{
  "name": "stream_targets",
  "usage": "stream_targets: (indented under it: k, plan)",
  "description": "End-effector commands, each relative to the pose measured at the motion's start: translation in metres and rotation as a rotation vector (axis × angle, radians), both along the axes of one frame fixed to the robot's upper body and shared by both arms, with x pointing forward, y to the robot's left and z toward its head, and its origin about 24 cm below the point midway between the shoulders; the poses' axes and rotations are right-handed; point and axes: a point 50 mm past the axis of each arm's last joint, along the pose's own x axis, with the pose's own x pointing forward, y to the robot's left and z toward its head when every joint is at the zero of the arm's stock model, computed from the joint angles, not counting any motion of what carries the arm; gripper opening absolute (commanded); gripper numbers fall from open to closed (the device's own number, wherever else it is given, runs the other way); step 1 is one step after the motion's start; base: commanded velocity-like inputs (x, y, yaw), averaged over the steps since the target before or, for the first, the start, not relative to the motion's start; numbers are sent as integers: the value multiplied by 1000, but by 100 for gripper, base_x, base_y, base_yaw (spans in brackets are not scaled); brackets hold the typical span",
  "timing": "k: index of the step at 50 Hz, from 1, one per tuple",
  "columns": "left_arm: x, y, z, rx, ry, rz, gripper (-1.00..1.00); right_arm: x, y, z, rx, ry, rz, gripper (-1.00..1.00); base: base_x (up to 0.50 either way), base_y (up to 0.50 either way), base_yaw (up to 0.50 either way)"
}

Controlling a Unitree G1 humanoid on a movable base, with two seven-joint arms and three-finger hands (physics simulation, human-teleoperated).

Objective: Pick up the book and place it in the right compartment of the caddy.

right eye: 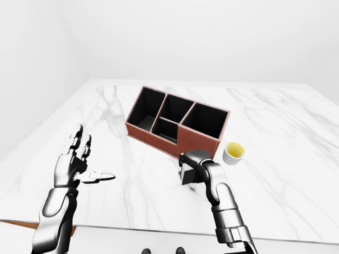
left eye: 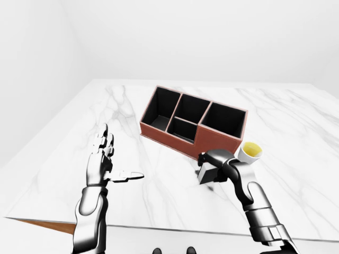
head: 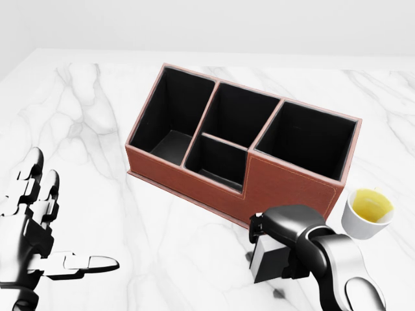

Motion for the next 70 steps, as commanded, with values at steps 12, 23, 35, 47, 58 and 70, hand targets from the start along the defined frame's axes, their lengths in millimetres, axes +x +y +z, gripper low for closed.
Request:
stream_targets:
  k: [12,23,35,47,58,70]
  plan:
    - [-7,1,3,-5,-8,0,100,-9,-6,-16,-36,29,-15,-100,0,0,0]
    - [-8,1,4,-8,-12,-3,100,-9,-1,-2,0,-24,-7,-100,0,0,0]
    - [-8,2,6,-7,-18,-4,100,-18,8,40,74,-175,30,-100,0,0,0]
    - [-10,2,7,-8,-21,-2,100,-37,21,83,158,-370,83,-100,0,0,0]
    - [-11,3,10,-6,-28,0,100,-53,35,119,220,-538,150,-100,0,0,0]
    - [-11,4,11,-7,-31,1,100,-67,45,161,315,-721,186,-100,0,0,0]
